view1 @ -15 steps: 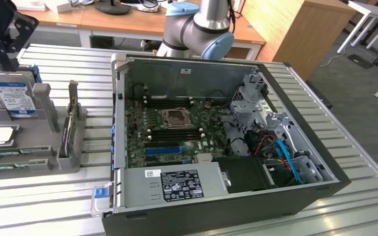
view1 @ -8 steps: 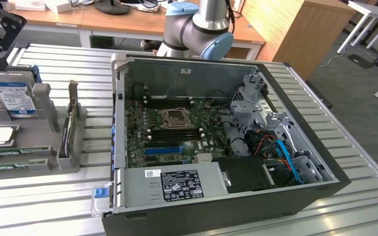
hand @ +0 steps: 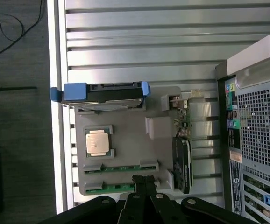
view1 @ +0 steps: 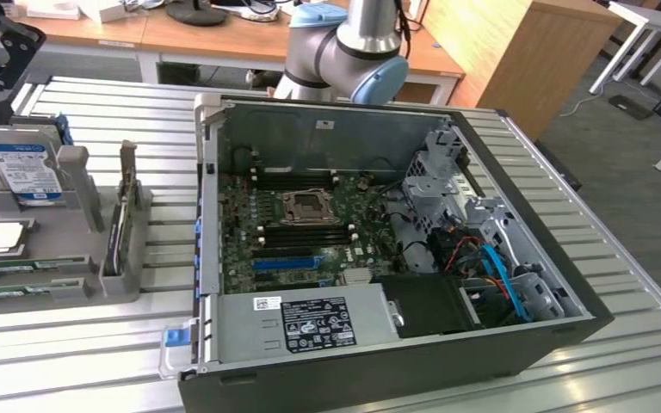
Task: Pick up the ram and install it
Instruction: 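Reach for the ram, then pick up the ram and move it above insertion slot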
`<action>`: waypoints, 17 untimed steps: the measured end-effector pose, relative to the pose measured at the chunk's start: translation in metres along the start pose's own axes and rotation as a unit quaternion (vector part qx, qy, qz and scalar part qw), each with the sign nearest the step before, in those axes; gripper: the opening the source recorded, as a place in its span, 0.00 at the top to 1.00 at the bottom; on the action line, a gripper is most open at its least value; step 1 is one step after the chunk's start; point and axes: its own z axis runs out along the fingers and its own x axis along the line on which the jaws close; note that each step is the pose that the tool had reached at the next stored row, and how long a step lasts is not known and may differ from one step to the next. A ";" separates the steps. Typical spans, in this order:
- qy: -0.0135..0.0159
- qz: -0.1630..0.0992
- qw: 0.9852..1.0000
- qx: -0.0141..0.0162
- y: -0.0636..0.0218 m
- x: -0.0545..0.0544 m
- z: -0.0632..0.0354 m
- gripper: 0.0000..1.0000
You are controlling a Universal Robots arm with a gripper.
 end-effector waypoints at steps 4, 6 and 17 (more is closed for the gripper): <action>0.000 0.000 1.000 0.000 -0.0034 0.003 -0.0002 0.89; 0.000 0.000 1.000 0.000 -0.0052 0.004 -0.0003 0.89; 0.000 0.000 1.000 0.000 -0.0090 0.007 -0.0005 0.89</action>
